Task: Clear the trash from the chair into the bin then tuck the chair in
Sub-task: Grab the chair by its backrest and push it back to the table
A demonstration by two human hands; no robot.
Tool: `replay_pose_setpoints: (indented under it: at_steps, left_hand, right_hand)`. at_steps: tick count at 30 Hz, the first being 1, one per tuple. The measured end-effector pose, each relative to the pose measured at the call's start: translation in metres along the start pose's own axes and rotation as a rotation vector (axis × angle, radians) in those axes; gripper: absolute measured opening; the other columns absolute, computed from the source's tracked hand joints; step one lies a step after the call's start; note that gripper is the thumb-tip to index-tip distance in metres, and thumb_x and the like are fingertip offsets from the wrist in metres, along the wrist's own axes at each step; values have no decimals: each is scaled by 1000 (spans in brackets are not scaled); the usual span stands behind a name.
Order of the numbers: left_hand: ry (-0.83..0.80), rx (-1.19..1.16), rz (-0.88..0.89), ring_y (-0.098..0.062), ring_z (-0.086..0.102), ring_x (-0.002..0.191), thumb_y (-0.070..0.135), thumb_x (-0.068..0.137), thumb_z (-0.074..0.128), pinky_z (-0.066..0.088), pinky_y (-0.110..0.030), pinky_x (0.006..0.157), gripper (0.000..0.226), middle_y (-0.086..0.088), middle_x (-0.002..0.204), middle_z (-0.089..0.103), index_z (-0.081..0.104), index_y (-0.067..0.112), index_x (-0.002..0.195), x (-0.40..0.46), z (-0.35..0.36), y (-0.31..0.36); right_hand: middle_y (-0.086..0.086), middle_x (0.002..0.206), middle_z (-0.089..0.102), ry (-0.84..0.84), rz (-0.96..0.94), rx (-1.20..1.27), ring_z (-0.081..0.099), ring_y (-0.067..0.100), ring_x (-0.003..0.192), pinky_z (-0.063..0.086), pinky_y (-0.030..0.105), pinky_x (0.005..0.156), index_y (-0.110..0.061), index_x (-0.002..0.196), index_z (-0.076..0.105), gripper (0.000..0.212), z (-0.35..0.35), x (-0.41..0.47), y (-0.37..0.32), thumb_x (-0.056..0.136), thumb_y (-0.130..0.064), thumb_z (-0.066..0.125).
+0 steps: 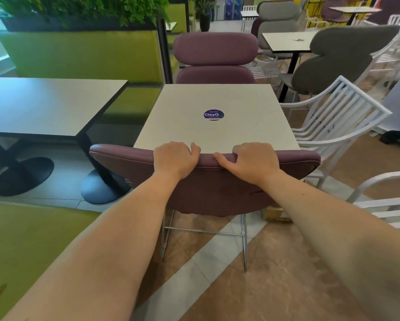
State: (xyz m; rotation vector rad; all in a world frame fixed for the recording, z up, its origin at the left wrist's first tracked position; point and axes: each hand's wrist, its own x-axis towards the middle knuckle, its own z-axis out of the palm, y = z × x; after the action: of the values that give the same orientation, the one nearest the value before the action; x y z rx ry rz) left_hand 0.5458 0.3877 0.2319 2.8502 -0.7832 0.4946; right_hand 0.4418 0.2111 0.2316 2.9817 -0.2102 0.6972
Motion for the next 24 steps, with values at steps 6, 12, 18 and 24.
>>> replay_pose_setpoints:
  at_steps: [6, 12, 18, 24]
  left_hand:
    - [-2, 13, 21, -22, 50, 60, 45, 97, 27, 30, -28, 56, 59, -3, 62, 55, 64, 12, 64, 7, 0, 21]
    - [-26, -10, 29, -22, 48, 56, 44, 97, 27, 28, -28, 54, 61, 0, 53, 49, 60, 14, 55, 3, 1, 19]
    - [-71, -24, 24, -24, 54, 62, 41, 99, 26, 32, -30, 58, 59, -4, 61, 55, 62, 11, 64, -4, -1, 20]
    - [-147, -20, 153, -29, 59, 92, 24, 102, 33, 40, -36, 69, 34, -7, 110, 64, 46, 16, 133, -14, -14, 10]
  right_hand:
    - [-2, 60, 59, -8, -29, -19, 56, 22, 60, 29, 28, 53, -19, 55, 53, 74, -3, 3, 27, 85, -77, 19]
    - [-3, 57, 57, 2, 4, -21, 54, 21, 56, 30, 28, 51, -18, 55, 53, 73, 0, -2, 25, 85, -78, 22]
    - [-4, 59, 55, -40, 23, 17, 52, 20, 57, 32, 29, 52, -19, 58, 54, 72, -5, -9, 21, 86, -77, 22]
    - [-2, 66, 58, -103, 42, 19, 55, 22, 64, 41, 30, 58, -19, 65, 56, 69, -6, -10, 16, 89, -74, 21]
